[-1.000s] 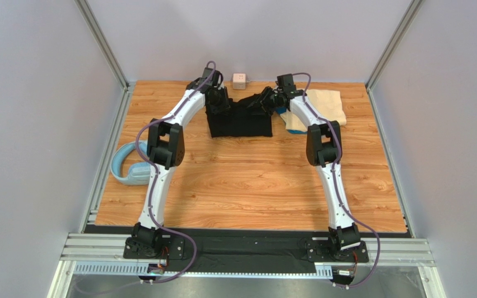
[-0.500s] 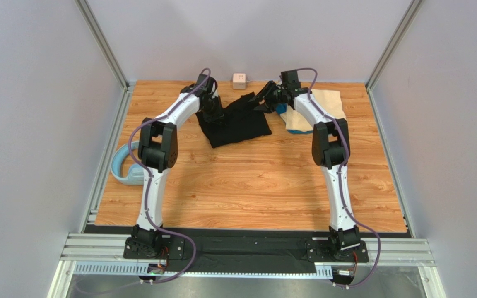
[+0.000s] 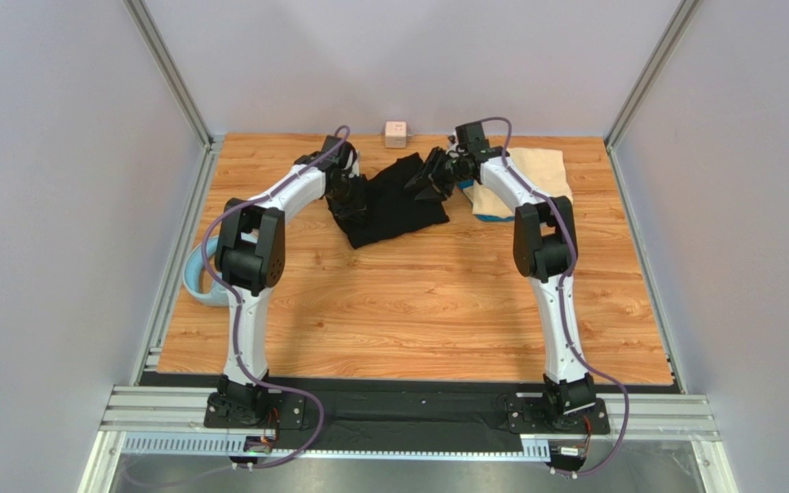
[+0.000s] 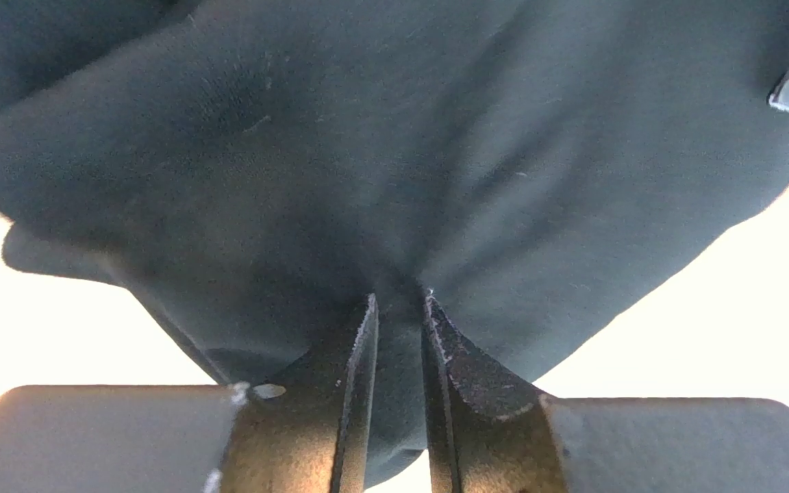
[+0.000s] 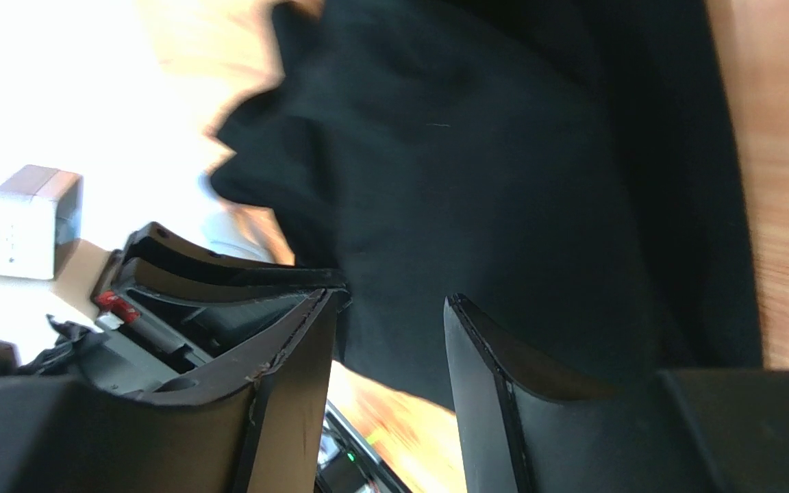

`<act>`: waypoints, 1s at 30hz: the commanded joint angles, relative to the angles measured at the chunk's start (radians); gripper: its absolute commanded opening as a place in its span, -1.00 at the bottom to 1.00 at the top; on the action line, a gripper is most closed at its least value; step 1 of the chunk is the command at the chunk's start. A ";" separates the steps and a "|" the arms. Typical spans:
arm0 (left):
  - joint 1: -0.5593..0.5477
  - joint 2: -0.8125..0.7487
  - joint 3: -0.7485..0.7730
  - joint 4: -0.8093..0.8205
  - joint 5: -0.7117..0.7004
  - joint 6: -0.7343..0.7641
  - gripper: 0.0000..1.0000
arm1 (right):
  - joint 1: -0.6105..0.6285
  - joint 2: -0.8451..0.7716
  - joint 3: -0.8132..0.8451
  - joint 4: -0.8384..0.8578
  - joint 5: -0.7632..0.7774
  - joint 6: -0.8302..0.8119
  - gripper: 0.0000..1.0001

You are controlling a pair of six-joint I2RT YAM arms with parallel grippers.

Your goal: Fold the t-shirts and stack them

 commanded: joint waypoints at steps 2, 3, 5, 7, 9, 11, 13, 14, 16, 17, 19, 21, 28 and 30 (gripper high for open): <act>0.001 0.017 -0.004 0.045 -0.036 0.001 -0.42 | 0.025 0.063 0.046 -0.156 -0.021 -0.080 -0.03; 0.006 0.040 0.012 0.040 -0.039 -0.010 -0.42 | 0.028 0.066 0.044 -0.173 -0.017 -0.086 -0.04; 0.010 0.067 0.083 0.006 -0.030 -0.014 -0.42 | 0.029 0.087 0.061 -0.245 -0.003 -0.122 -0.05; 0.014 0.106 0.129 -0.018 -0.003 -0.001 -0.44 | 0.035 0.099 0.067 -0.294 0.020 -0.156 -0.06; 0.010 0.121 0.164 -0.047 0.033 0.013 -0.48 | 0.035 0.095 0.051 -0.345 0.036 -0.196 -0.07; 0.007 0.112 0.158 -0.081 0.039 0.030 -0.49 | 0.037 0.064 0.020 -0.365 0.051 -0.216 -0.08; 0.003 0.086 0.099 -0.095 0.040 0.036 -0.49 | 0.042 0.028 -0.063 -0.367 0.066 -0.242 -0.08; 0.001 0.068 0.068 -0.100 0.046 0.041 -0.49 | 0.048 -0.017 -0.096 -0.368 0.074 -0.250 -0.09; -0.003 0.008 -0.036 -0.100 0.049 0.048 -0.49 | 0.057 -0.061 -0.195 -0.370 0.074 -0.275 -0.09; -0.006 -0.030 -0.071 -0.104 0.056 0.061 -0.49 | 0.066 -0.084 -0.228 -0.371 0.081 -0.281 -0.10; -0.013 -0.069 -0.172 -0.110 0.071 0.078 -0.49 | 0.078 -0.149 -0.329 -0.377 0.089 -0.302 -0.10; -0.022 -0.130 -0.240 -0.121 0.076 0.103 -0.51 | 0.098 -0.208 -0.399 -0.385 0.100 -0.310 -0.11; -0.037 -0.339 -0.487 -0.179 0.106 0.151 -0.52 | 0.169 -0.383 -0.666 -0.394 0.088 -0.322 -0.13; -0.042 -0.382 -0.504 -0.208 0.120 0.163 -0.52 | 0.187 -0.413 -0.698 -0.414 0.077 -0.327 -0.14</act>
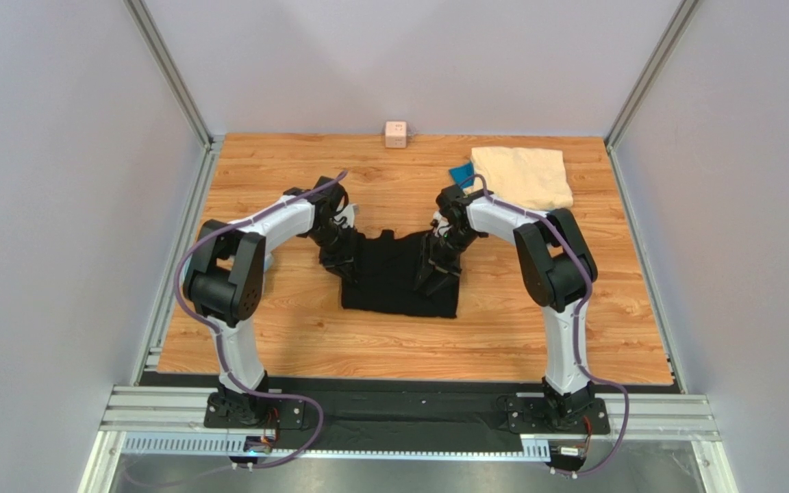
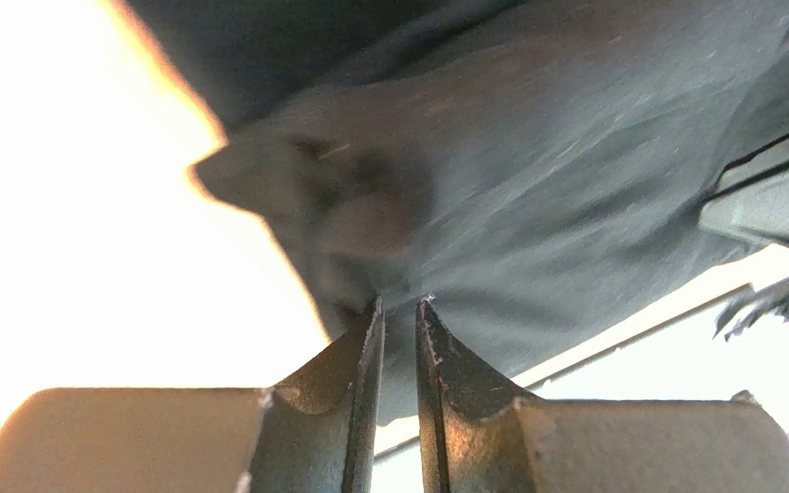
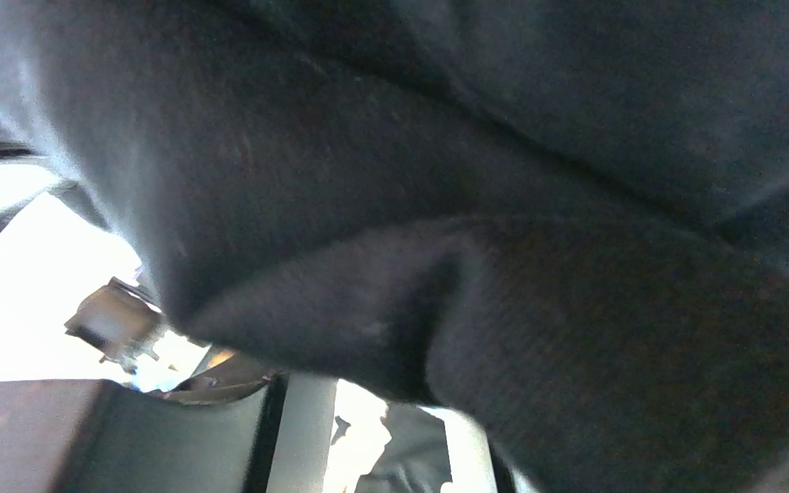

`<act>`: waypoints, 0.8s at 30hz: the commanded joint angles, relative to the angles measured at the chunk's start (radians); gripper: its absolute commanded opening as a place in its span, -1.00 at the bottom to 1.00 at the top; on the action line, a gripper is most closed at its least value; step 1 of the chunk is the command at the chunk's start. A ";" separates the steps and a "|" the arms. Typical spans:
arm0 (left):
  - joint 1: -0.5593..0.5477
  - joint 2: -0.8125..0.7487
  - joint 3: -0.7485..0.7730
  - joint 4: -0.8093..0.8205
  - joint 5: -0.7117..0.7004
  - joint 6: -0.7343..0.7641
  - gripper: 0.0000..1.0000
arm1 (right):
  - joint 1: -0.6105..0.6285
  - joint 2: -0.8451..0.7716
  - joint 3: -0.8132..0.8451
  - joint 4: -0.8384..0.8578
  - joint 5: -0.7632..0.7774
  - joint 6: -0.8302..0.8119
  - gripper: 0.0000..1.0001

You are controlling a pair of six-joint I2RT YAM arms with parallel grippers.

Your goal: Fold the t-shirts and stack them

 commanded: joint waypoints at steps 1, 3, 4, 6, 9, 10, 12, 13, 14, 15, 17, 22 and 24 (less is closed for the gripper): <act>0.003 -0.108 -0.048 -0.095 0.006 0.079 -0.51 | 0.025 -0.097 -0.067 -0.078 0.040 -0.053 -0.14; 0.003 -0.126 -0.037 -0.125 0.016 0.091 -0.47 | 0.033 -0.146 -0.035 -0.083 0.006 -0.054 -0.12; 0.003 -0.132 -0.026 -0.138 0.007 0.090 -0.46 | 0.033 -0.157 -0.012 -0.090 0.007 -0.056 -0.10; 0.004 -0.169 0.012 -0.156 -0.037 0.084 -0.38 | 0.033 -0.179 0.112 -0.132 0.024 -0.070 -0.07; 0.016 -0.213 0.058 -0.159 -0.091 0.052 -0.21 | 0.033 -0.153 0.255 -0.193 0.049 -0.085 -0.03; 0.021 -0.218 0.066 -0.159 -0.094 0.044 -0.16 | 0.033 -0.142 0.336 -0.204 0.049 -0.090 -0.03; 0.044 -0.209 0.066 -0.164 -0.089 0.036 -0.13 | 0.033 -0.099 0.395 -0.219 0.041 -0.088 -0.03; 0.050 -0.206 0.049 -0.167 -0.083 0.035 -0.13 | 0.033 -0.084 0.435 -0.221 0.033 -0.087 -0.03; 0.058 -0.200 0.035 -0.159 -0.045 0.036 -0.08 | 0.034 -0.064 0.449 -0.222 0.014 -0.084 -0.03; 0.071 -0.198 0.018 -0.155 -0.024 0.041 -0.07 | 0.036 -0.047 0.459 -0.224 0.009 -0.084 -0.04; 0.078 -0.200 -0.031 -0.138 -0.005 0.035 -0.07 | 0.044 -0.009 0.461 -0.224 0.006 -0.087 -0.05; 0.084 -0.204 -0.138 -0.066 0.059 0.009 -0.07 | 0.068 0.062 0.421 -0.213 0.012 -0.114 -0.07; 0.082 -0.188 -0.155 -0.047 0.098 0.003 -0.07 | 0.074 0.087 0.400 -0.213 0.023 -0.119 -0.09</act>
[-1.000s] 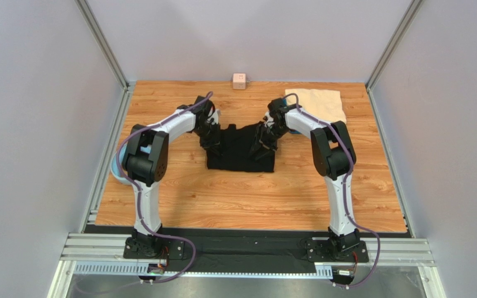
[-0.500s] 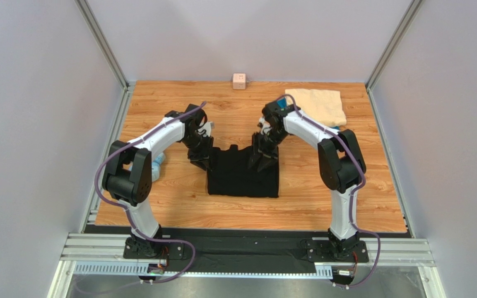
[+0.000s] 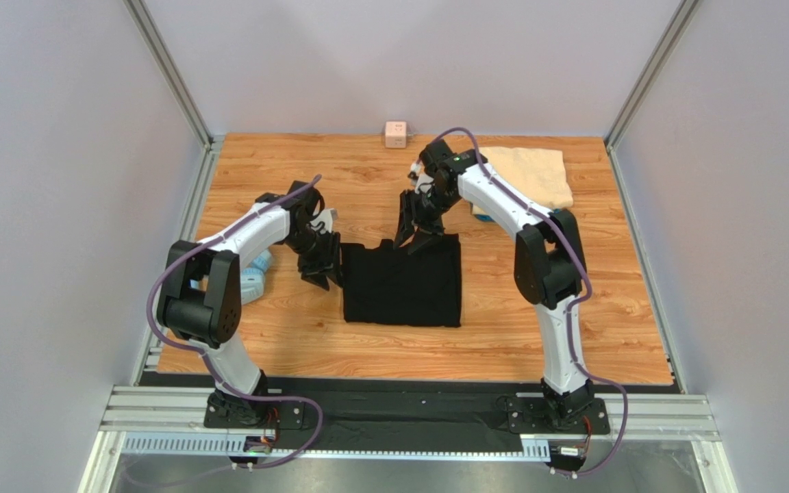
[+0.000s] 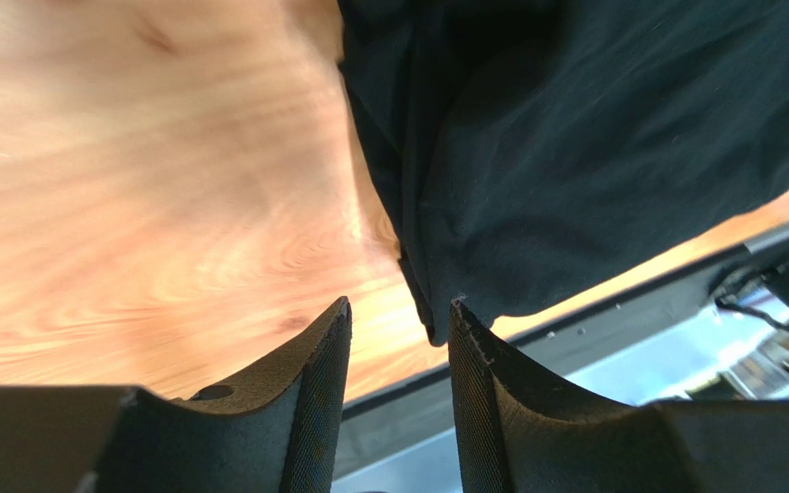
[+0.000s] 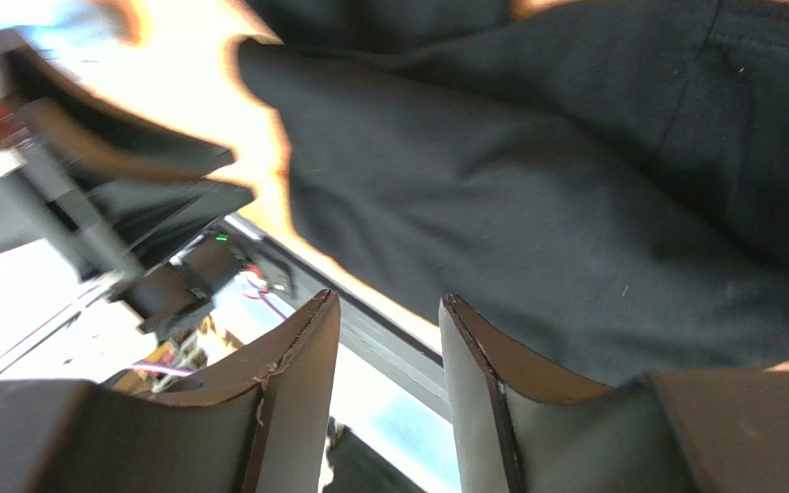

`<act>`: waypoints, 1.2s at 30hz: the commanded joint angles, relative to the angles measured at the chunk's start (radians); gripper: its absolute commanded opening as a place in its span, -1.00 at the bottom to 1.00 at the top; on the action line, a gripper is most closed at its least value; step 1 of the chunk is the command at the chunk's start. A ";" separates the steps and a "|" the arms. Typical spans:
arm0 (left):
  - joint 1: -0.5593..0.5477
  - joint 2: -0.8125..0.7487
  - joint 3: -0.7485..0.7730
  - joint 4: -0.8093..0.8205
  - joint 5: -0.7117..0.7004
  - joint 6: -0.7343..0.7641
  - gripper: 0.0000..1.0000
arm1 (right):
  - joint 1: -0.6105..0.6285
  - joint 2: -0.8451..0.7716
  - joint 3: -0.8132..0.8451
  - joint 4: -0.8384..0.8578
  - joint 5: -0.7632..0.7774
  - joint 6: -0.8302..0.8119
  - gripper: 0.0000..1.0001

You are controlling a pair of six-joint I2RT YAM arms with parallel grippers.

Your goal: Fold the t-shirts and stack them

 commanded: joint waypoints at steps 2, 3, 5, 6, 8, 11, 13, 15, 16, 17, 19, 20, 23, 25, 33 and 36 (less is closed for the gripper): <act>-0.002 0.019 -0.046 0.074 0.110 -0.032 -0.07 | 0.028 0.086 -0.046 -0.019 0.010 -0.035 -0.10; -0.002 0.022 -0.051 0.080 0.111 -0.033 -0.07 | 0.030 0.094 -0.054 -0.019 0.015 -0.038 -0.10; -0.002 0.027 -0.060 0.096 0.116 -0.033 -0.07 | 0.032 0.123 -0.060 -0.014 0.024 -0.046 -0.10; -0.002 0.031 -0.067 0.106 0.122 -0.033 -0.07 | 0.033 0.136 -0.058 -0.020 0.024 -0.051 -0.11; -0.002 0.045 -0.074 0.117 0.133 -0.035 -0.07 | 0.033 0.166 -0.060 -0.035 0.032 -0.058 -0.12; -0.002 0.085 -0.086 0.142 0.157 -0.047 -0.07 | 0.036 0.184 -0.069 -0.054 0.056 -0.074 -0.14; -0.002 0.114 -0.090 0.163 0.162 -0.053 -0.08 | 0.036 0.186 -0.086 -0.051 0.060 -0.077 -0.14; -0.002 0.128 -0.098 0.186 0.162 -0.067 -0.08 | 0.036 0.184 -0.100 -0.046 0.058 -0.078 -0.14; -0.004 0.140 -0.098 0.194 0.159 -0.072 -0.08 | 0.036 0.183 -0.101 -0.048 0.057 -0.078 -0.14; -0.004 0.145 -0.100 0.200 0.157 -0.076 -0.08 | 0.036 0.181 -0.104 -0.048 0.057 -0.080 -0.14; -0.010 0.162 -0.098 0.211 0.148 -0.087 -0.09 | 0.038 0.181 -0.113 -0.043 0.052 -0.078 -0.14; -0.012 0.166 -0.097 0.214 0.143 -0.092 -0.09 | 0.036 0.183 -0.117 -0.043 0.049 -0.078 -0.14; -0.025 0.186 -0.092 0.230 0.145 -0.099 -0.09 | 0.036 0.184 -0.130 -0.037 0.030 -0.077 -0.15; -0.035 0.194 -0.092 0.250 0.154 -0.114 -0.10 | 0.038 0.184 -0.136 -0.032 0.026 -0.077 -0.15; -0.074 0.217 -0.049 0.336 0.211 -0.148 -0.10 | 0.038 0.203 -0.149 -0.019 0.009 -0.078 -0.16; -0.090 0.228 -0.043 0.381 0.228 -0.162 -0.09 | 0.038 0.206 -0.156 -0.009 0.009 -0.074 -0.16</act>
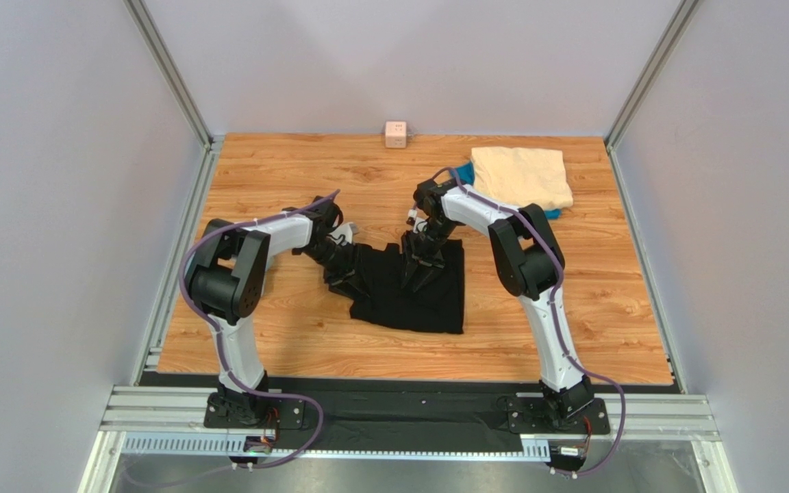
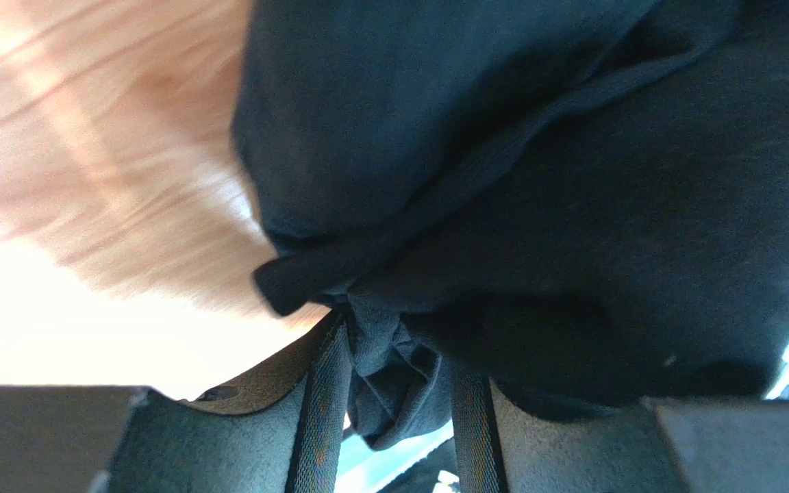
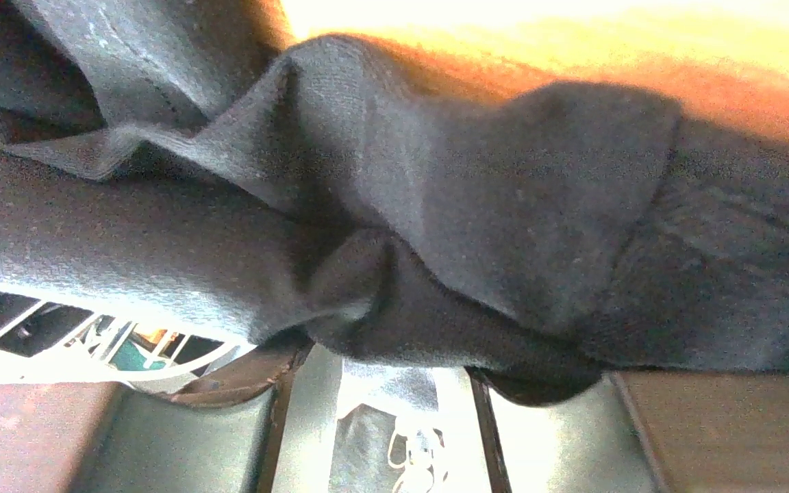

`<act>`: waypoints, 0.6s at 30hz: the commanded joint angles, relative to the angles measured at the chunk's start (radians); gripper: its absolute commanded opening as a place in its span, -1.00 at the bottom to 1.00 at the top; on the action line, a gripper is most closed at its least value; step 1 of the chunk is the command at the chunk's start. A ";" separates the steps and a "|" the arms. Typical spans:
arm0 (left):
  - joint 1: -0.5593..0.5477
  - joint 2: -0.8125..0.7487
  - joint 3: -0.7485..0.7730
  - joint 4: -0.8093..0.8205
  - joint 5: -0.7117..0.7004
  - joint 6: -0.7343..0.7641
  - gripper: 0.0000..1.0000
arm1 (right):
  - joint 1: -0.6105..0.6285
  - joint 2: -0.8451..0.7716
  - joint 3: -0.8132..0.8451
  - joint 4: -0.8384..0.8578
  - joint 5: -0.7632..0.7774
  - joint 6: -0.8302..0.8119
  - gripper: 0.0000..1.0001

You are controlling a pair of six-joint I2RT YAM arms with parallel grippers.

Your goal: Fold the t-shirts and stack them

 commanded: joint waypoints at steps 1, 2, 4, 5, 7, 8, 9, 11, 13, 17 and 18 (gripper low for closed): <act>-0.037 0.044 0.031 0.160 -0.003 -0.024 -0.10 | 0.011 0.026 -0.036 0.040 0.046 -0.026 -0.15; -0.043 0.048 0.044 0.166 0.001 -0.024 -0.10 | 0.011 0.024 -0.039 0.044 0.046 -0.023 -0.16; -0.055 0.056 0.054 0.166 0.000 -0.021 -0.10 | 0.010 0.021 -0.053 0.058 0.041 -0.021 -0.15; -0.057 0.053 0.054 0.166 -0.005 -0.024 -0.10 | 0.011 0.020 -0.057 0.058 0.044 -0.021 -0.15; -0.055 0.031 0.047 0.163 -0.029 -0.023 -0.09 | 0.011 0.014 -0.074 0.066 0.049 -0.021 -0.15; -0.055 0.021 0.032 0.168 -0.032 -0.020 -0.07 | 0.011 0.011 -0.079 0.067 0.052 -0.021 -0.16; -0.054 -0.001 0.024 0.169 -0.038 -0.015 -0.07 | 0.011 0.011 -0.082 0.067 0.058 -0.023 -0.16; -0.049 -0.021 -0.002 0.181 -0.025 -0.013 -0.07 | 0.011 0.008 -0.091 0.066 0.065 -0.026 -0.16; -0.043 -0.048 -0.018 0.185 -0.008 -0.012 -0.07 | 0.011 0.011 -0.094 0.057 0.091 -0.026 -0.16; -0.041 -0.076 -0.038 0.183 0.005 -0.006 -0.14 | 0.011 0.011 -0.093 0.057 0.101 -0.031 -0.17; -0.041 -0.071 -0.038 0.183 0.011 -0.004 -0.21 | 0.010 0.009 -0.090 0.058 0.102 -0.031 -0.17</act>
